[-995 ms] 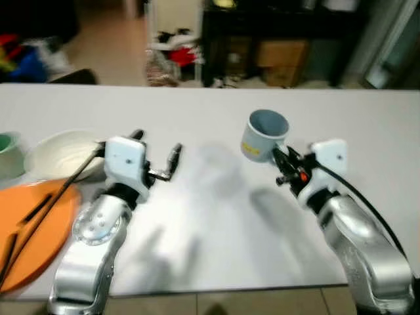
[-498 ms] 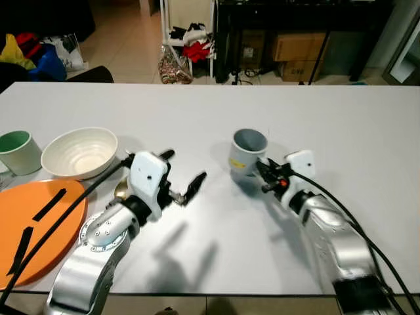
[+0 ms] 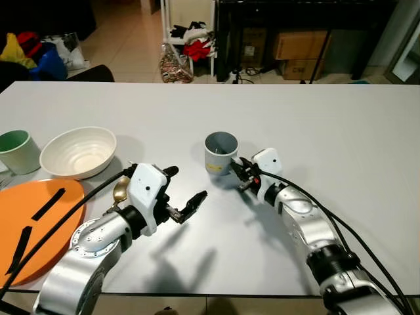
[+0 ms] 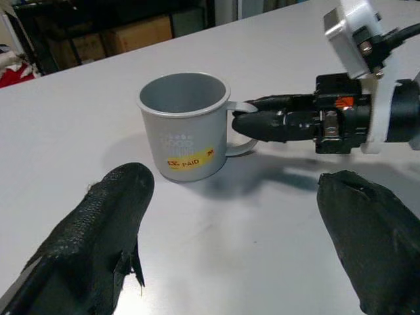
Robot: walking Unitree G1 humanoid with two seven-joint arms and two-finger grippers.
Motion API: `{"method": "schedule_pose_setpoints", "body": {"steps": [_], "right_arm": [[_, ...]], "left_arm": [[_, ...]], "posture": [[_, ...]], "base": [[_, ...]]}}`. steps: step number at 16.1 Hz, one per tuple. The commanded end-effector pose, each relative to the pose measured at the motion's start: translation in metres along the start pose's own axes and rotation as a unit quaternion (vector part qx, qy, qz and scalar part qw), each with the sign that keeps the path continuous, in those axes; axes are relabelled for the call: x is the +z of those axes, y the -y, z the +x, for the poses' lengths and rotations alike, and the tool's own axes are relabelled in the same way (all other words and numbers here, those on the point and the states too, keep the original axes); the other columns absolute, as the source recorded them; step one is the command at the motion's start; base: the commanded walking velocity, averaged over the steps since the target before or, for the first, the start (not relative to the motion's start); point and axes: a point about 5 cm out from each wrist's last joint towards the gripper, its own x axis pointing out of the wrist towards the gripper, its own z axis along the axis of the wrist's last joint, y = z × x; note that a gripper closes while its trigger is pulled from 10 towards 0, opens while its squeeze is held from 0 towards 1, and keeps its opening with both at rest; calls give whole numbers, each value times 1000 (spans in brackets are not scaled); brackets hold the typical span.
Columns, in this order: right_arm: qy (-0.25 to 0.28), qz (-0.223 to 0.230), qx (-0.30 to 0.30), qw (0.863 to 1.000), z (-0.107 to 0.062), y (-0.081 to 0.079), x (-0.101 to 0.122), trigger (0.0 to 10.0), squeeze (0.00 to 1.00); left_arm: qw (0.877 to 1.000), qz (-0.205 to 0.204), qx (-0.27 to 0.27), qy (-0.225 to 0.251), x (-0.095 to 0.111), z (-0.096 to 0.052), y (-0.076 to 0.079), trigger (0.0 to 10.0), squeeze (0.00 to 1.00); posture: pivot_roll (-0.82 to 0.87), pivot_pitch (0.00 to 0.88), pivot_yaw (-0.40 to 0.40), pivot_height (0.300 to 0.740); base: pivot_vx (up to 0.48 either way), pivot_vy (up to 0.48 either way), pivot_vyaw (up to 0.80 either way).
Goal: Setting the table
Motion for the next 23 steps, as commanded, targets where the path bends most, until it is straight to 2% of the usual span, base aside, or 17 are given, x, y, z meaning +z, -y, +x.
{"method": "schedule_pose_setpoints", "body": {"steps": [1, 3, 4, 5, 9, 12, 14, 17, 18, 19, 21, 22, 23], "right_arm": [[-8, 1, 0, 1000, 3, -1, -4, 10000, 0], [-5, 5, 6, 1000, 8, -4, -5, 10000, 0], [-3, 8, 9, 1000, 9, -5, -5, 10000, 424], [3, 18, 19, 1000, 10, -6, -4, 10000, 1000], [11, 11, 24, 1000, 6, -3, -6, 10000, 1000], [40, 20, 10, 999, -16, 9, -10, 10000, 1000], [72, 33, -4, 997, -40, 14, -4, 10000, 1000], [84, 46, 0, 995, -74, 8, 6, 10000, 1000], [89, 59, -8, 994, -90, 4, 13, 10000, 1000], [96, 53, -22, 994, -101, 3, 20, 10000, 1000], [124, 59, -81, 987, -126, -6, 51, 10000, 1000], [138, 69, -108, 982, -130, -9, 63, 10000, 1000], [147, 80, -128, 978, -131, -12, 70, 10000, 1000]], "left_arm": [[1000, 3, -3, 2, 3, -3, 0, 10000, 0], [1000, 4, -6, 0, 3, -4, 2, 10000, 0], [1000, 4, -6, 0, 3, -4, 2, 10000, 0], [1000, 5, -4, 0, 3, -3, 1, 10000, 0], [1000, 3, 1, 5, 4, -2, 1, 10000, 0], [1000, -7, 8, 21, 7, -3, 4, 10000, 0], [999, -16, 16, 32, 10, -3, 6, 10000, 0], [999, -26, 25, 37, 10, -7, 10, 10000, 0], [998, -29, 32, 35, 8, -11, 12, 10000, 0], [997, -31, 53, 35, 8, -13, 12, 10000, 0], [985, -20, 162, 58, 19, -19, -2, 10000, 0], [978, -21, 196, 66, 25, -18, -8, 10000, 0], [977, -17, 203, 67, 28, -18, -8, 10000, 0]], "posture": [[164, 0, 34, 740], [167, 0, 32, 740], [167, 0, 32, 740], [167, 0, 32, 740], [171, 0, 20, 740], [181, 0, 0, 740], [186, 0, -10, 740], [183, 0, -20, 740], [181, 0, -23, 740], [181, 0, -23, 740], [155, 0, -15, 740], [149, 0, -10, 740], [141, 0, -4, 740]], "base": [[0, 0, 0], [0, 0, 0], [0, 0, 0], [0, 0, 0], [0, 0, 0], [0, 0, 0], [0, 0, 0], [0, 0, 0], [0, 0, 0], [0, 0, 0], [0, 0, 400], [0, 0, 800], [0, 0, 800]]}}
